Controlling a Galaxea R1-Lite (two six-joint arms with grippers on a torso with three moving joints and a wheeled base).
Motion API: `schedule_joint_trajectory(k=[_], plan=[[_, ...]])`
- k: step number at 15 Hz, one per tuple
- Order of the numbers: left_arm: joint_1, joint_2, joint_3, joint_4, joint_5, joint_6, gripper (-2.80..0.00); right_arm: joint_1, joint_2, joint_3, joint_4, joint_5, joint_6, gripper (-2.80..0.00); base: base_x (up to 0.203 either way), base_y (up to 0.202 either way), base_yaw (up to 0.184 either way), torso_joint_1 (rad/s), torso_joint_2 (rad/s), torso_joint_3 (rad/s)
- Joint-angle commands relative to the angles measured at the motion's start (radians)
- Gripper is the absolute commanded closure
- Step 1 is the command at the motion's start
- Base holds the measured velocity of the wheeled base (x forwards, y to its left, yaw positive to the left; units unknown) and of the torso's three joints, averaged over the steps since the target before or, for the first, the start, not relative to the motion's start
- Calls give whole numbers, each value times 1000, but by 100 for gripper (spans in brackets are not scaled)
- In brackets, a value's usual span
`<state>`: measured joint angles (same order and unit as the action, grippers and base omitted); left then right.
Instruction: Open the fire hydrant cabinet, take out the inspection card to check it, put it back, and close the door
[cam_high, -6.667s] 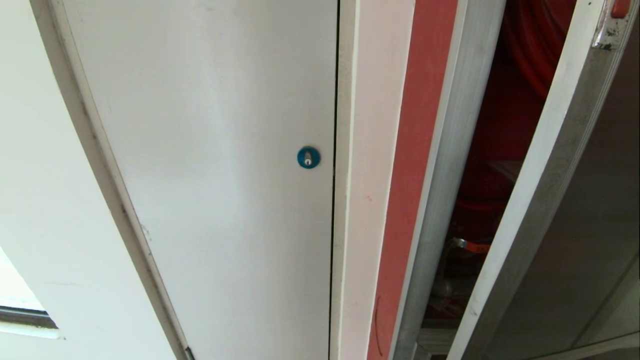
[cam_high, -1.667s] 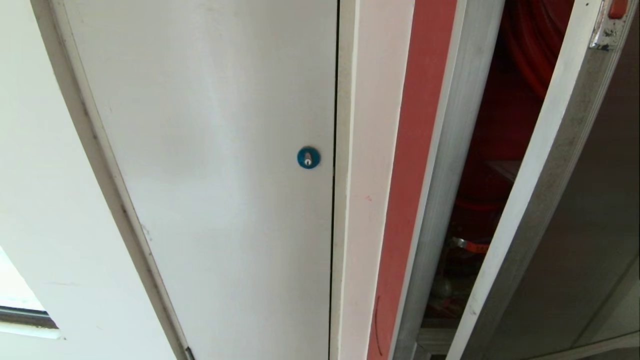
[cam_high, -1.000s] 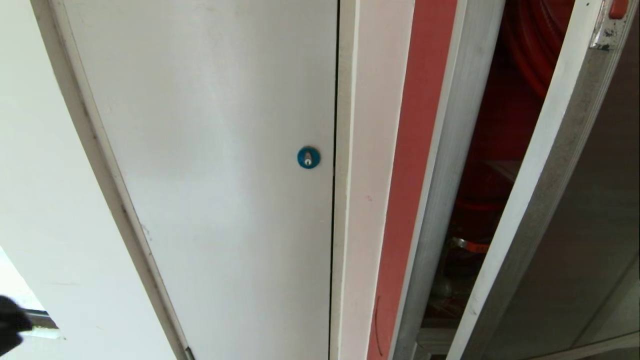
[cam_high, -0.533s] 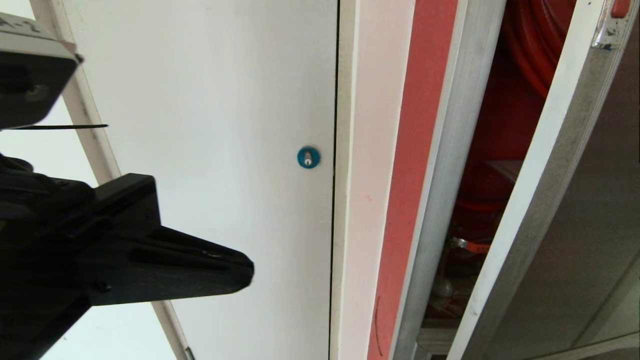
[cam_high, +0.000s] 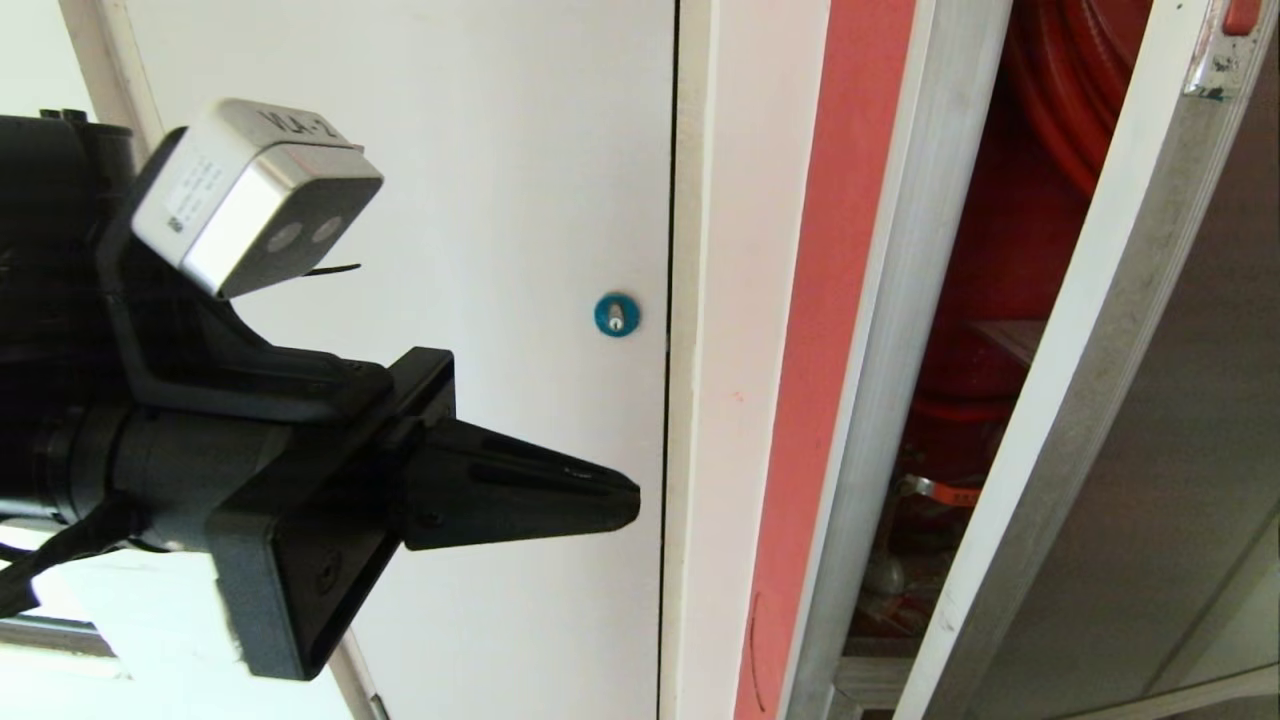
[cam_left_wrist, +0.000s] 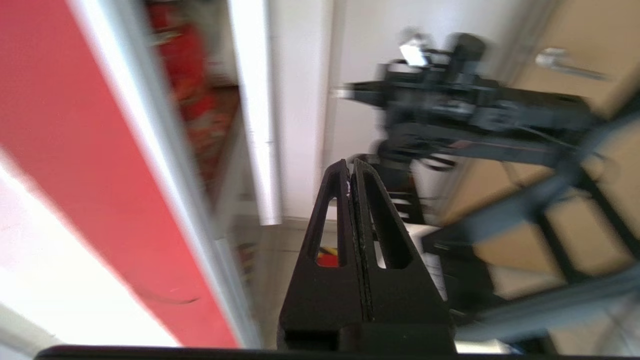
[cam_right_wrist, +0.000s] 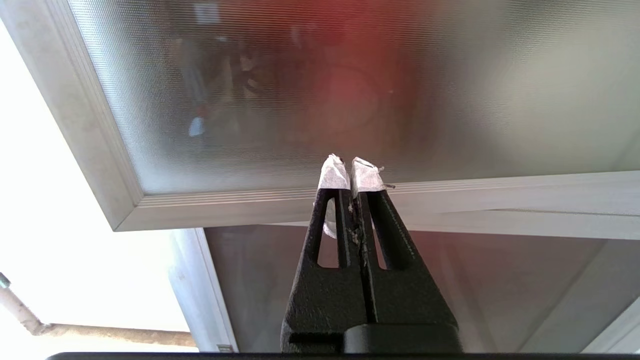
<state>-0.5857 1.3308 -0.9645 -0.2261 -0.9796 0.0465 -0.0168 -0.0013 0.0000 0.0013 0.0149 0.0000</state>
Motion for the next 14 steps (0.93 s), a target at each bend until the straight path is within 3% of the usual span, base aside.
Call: schedule_joint_trajectory(k=[1,4,6,9,14], plan=[[-4,40,-3,-23,69,-2,0,0,1,0,0,0,1,0,0,0,0,0,0,0],[-77,88,1,-61,116,-20,0,0,1,0,0,0,0,0,0,0,0,0,0,0],[-159,123,1,-90,215,-72,0,0,1,0,0,0,2,0,0,0,0,0,0,0],[-259,226,3,-246,418,-169,0,0,1,0,0,0,0,0,0,0,0,0,0,0],[-357,351,9,-363,586,-184,0,0,1,0,0,0,0,0,0,0,0,0,0,0]])
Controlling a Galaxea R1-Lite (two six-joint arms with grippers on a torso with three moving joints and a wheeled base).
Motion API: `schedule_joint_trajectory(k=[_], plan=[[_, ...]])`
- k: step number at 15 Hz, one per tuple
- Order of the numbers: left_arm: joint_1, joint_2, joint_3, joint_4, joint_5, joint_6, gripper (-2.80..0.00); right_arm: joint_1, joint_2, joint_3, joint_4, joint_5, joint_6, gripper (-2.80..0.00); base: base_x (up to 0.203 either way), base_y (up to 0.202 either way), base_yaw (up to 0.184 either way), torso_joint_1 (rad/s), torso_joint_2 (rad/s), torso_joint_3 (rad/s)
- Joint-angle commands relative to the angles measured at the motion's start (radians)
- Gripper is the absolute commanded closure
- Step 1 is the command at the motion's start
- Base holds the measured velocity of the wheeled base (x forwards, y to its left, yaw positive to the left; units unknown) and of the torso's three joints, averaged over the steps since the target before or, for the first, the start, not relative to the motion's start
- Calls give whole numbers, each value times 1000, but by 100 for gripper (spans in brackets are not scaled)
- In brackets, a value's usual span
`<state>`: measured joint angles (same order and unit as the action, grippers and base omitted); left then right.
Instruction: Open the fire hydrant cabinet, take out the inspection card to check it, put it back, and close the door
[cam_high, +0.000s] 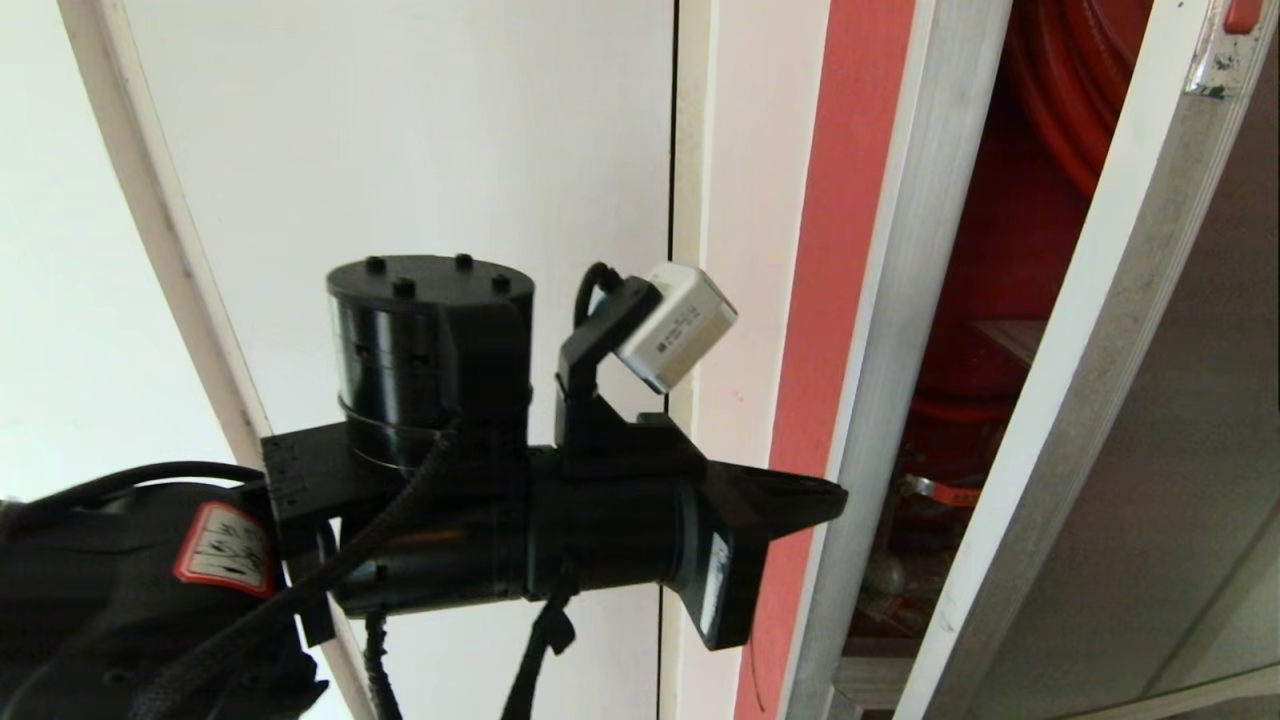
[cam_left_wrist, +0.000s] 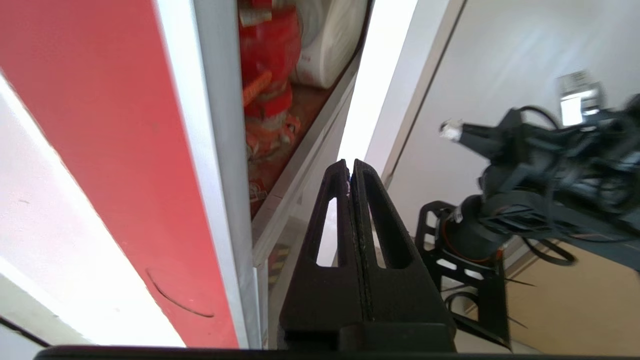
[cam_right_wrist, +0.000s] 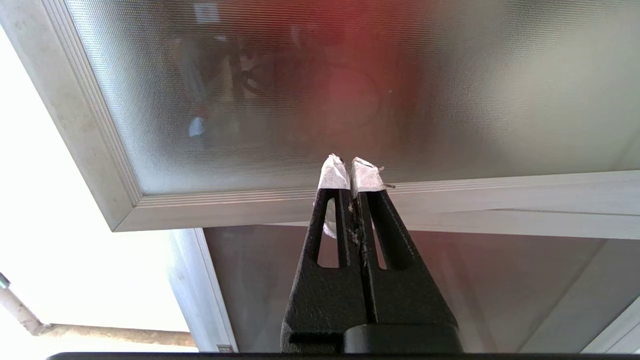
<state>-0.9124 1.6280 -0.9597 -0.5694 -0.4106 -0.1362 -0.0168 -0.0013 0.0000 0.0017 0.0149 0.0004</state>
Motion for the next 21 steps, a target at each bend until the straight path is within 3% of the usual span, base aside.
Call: schedule_joint_trajectory(k=[1,4,10,13,18,21], plan=[[-54,83,11,-54,55,-3,0,0,1,0,0,0,0,0,0,0,0,0,0,0],[-97,195,11,-170,196,-2,0,0,1,0,0,0,0,0,0,0,0,0,0,0],[-137,283,7,-279,247,-30,0,0,1,0,0,0,0,0,0,0,0,0,0,0],[-157,355,-1,-394,307,-61,0,0,1,0,0,0,0,0,0,0,0,0,0,0],[-200,434,-45,-411,414,-64,0,0,1,0,0,0,0,0,0,0,0,0,0,0],[-226,471,-74,-486,492,-63,0,0,1,0,0,0,0,0,0,0,0,0,0,0]])
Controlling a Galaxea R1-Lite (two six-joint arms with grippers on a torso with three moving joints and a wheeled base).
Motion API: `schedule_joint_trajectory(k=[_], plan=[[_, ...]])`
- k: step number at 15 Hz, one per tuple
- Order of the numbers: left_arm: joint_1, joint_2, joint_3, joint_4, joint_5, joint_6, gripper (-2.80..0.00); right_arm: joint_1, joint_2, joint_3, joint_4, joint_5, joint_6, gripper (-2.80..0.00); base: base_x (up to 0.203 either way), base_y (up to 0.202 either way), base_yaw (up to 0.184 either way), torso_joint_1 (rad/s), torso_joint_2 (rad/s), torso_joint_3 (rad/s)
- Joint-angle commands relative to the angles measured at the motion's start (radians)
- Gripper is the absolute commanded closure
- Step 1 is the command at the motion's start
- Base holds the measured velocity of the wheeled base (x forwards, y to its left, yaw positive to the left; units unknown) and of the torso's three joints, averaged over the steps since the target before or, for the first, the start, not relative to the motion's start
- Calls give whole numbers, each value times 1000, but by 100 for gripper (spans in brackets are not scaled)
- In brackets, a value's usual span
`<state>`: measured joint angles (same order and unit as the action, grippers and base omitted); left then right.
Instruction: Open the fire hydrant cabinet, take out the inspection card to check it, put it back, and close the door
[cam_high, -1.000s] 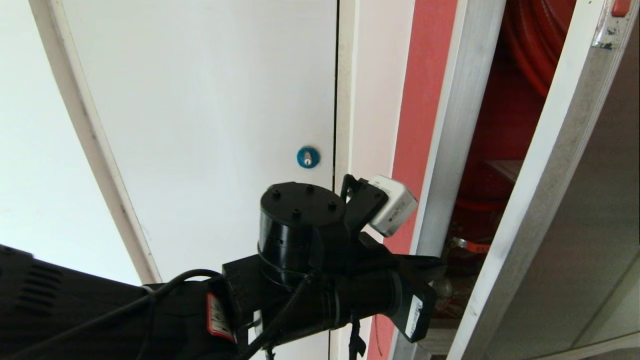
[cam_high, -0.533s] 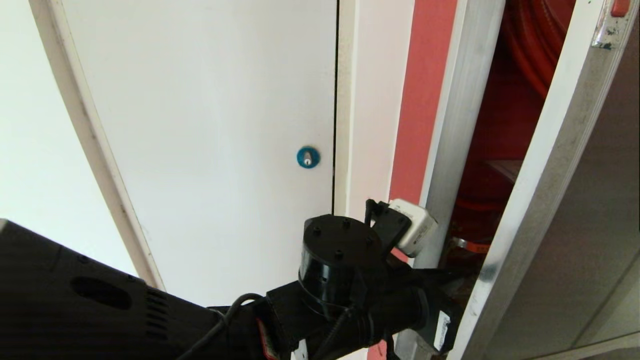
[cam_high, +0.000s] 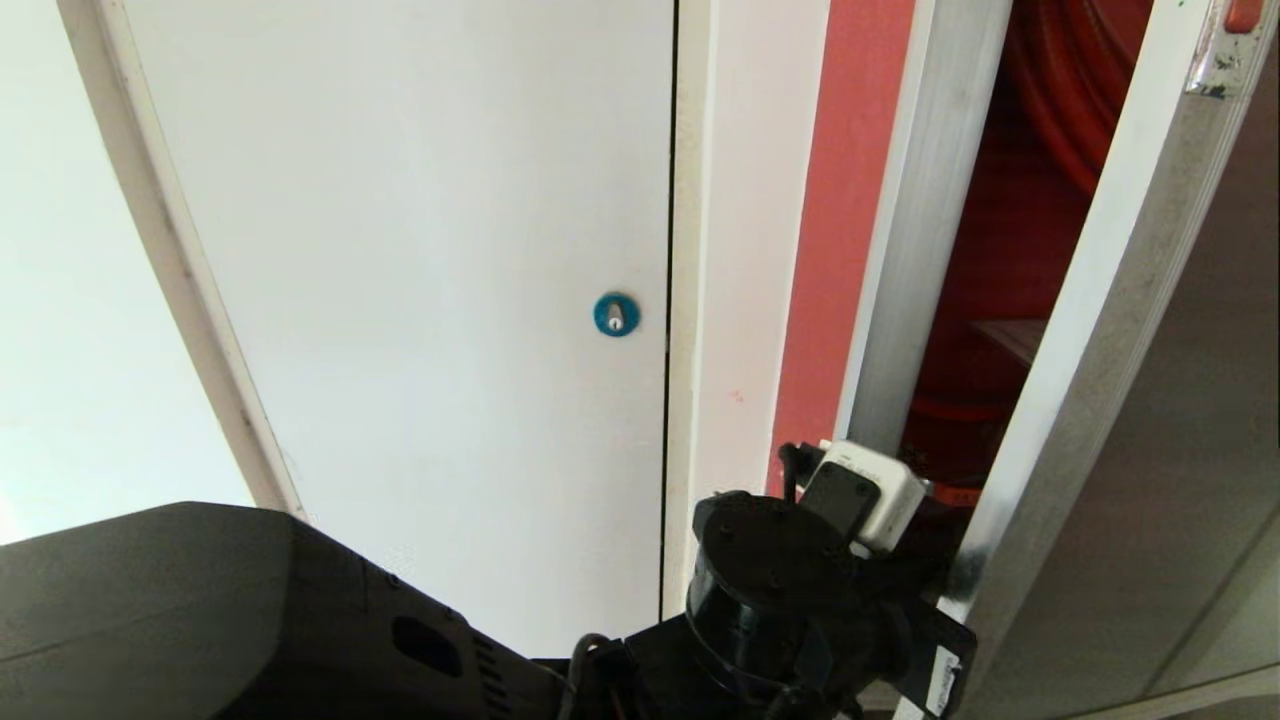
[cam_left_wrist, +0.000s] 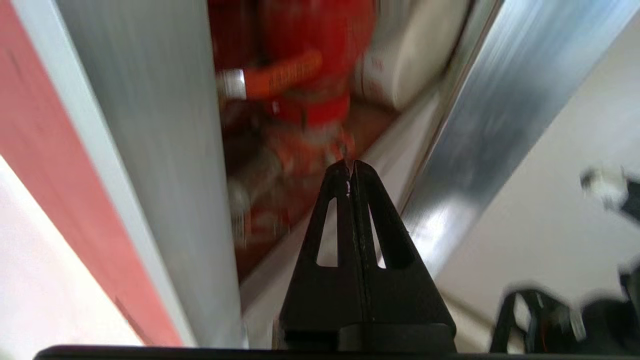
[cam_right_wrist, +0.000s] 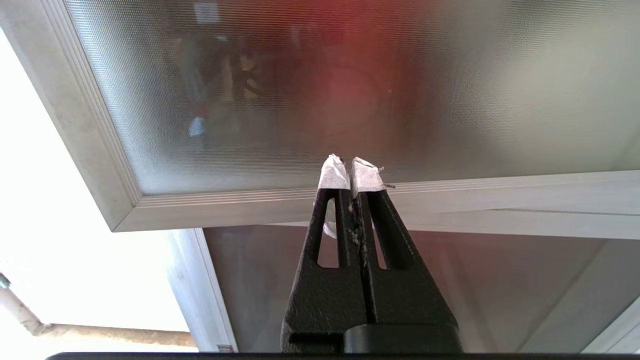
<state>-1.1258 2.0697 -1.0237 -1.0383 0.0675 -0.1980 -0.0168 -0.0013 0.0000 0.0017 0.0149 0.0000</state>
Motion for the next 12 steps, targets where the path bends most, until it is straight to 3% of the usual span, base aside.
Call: schedule_joint_trajectory(k=[1,12], plan=[[-21,32,-10,-20,17,-1,0,0,1,0,0,0,1,0,0,0,0,0,0,0],[-153,12,8,-20,81,-4,0,0,1,0,0,0,1,0,0,0,0,0,0,0]])
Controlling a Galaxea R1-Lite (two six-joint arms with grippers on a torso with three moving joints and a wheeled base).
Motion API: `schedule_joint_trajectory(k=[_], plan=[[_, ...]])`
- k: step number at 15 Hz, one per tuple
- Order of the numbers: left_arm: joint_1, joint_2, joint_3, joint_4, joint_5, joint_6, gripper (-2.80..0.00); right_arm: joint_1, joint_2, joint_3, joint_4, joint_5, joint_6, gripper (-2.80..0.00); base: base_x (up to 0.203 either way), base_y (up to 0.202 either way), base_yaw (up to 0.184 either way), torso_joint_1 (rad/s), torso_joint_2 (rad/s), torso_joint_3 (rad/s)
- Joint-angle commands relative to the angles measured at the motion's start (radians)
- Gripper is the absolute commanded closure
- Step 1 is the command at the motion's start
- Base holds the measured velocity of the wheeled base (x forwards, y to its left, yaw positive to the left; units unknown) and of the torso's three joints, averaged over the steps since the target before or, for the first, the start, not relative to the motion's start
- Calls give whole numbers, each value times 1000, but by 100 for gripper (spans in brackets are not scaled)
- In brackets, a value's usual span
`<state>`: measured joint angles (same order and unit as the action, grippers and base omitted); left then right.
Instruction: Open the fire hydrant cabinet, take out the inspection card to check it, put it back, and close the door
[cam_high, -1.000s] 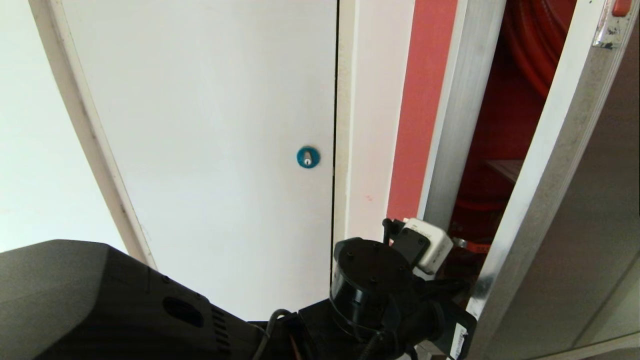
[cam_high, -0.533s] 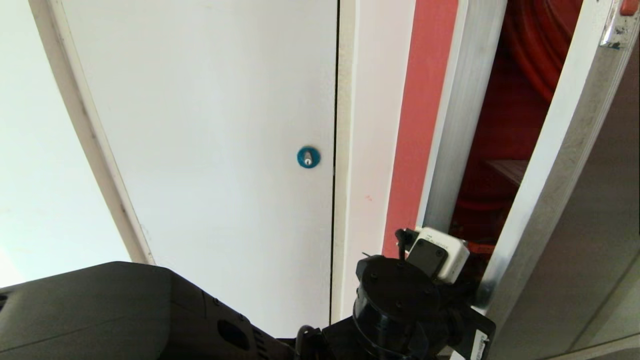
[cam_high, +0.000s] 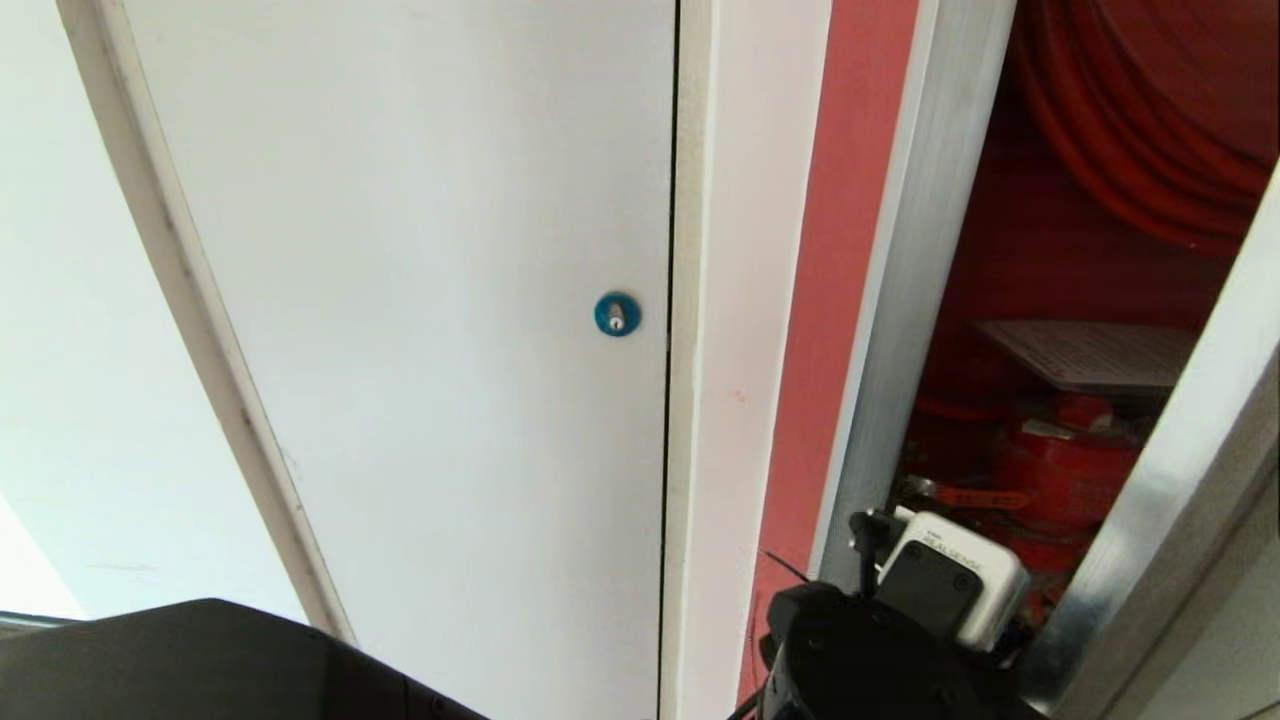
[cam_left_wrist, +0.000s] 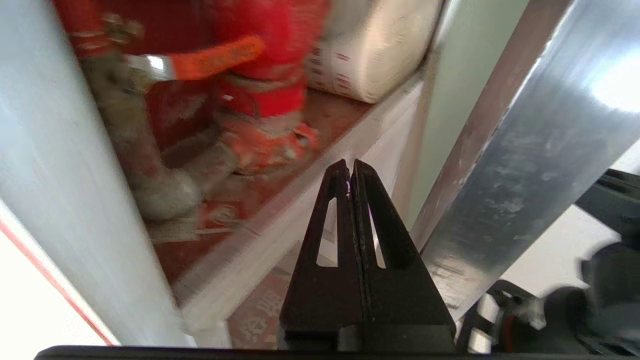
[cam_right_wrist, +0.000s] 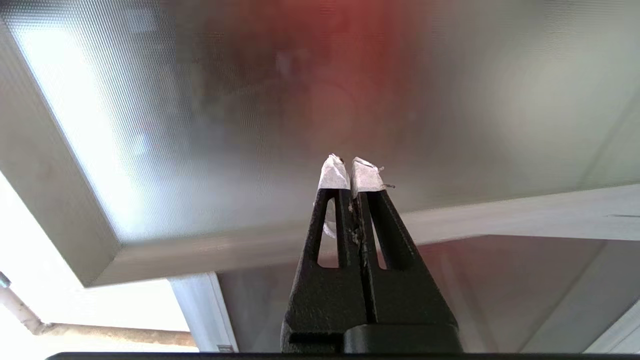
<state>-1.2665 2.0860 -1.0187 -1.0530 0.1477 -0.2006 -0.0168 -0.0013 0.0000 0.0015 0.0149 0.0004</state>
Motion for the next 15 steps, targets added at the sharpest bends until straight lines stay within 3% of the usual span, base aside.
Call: schedule_joint_trajectory(k=[1,4,6,11,15], plan=[[-14,-4,-5,-6,0,-2,0,0,1,0,0,0,0,0,0,0,0,0,0,0],[-26,17,-103,2,-32,2,0,0,1,0,0,0,0,0,0,0,0,0,0,0],[-30,23,-124,7,-122,3,0,0,1,0,0,0,1,0,0,0,0,0,0,0],[-41,22,-128,10,-266,2,0,0,1,0,0,0,1,0,0,0,0,0,0,0],[-67,20,-133,11,-298,3,0,0,1,0,0,0,1,0,0,0,0,0,0,0]])
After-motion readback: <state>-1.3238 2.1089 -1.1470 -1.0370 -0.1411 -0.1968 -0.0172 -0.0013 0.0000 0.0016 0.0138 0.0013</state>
